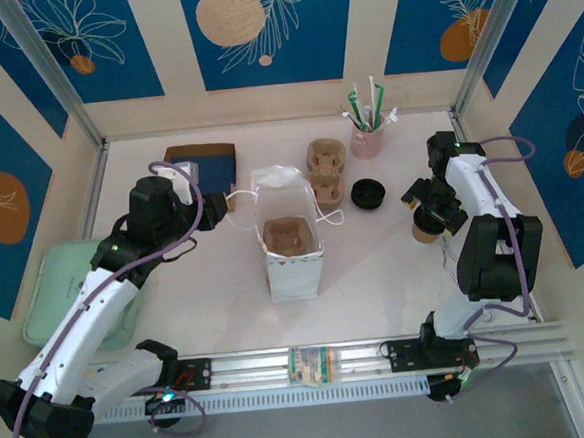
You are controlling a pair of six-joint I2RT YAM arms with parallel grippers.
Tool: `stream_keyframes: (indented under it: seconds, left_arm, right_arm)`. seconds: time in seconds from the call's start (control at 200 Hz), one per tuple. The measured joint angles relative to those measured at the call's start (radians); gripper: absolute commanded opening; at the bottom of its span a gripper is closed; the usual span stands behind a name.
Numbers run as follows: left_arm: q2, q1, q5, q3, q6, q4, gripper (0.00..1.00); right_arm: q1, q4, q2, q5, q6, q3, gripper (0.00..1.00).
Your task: Pack the takeout coffee
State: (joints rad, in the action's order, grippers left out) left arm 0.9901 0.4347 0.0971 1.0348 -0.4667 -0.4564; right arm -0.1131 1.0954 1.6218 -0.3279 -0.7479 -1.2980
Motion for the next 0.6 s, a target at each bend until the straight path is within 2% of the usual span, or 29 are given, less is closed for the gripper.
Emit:
stream_keyframes:
  seconds: [0.6]
  left_arm:
    - [0.000, -0.008, 0.001, 0.000, 0.000, 0.000, 0.41]
  right_arm:
    - [-0.016, -0.025, 0.003, 0.000, 0.012, 0.016, 0.99]
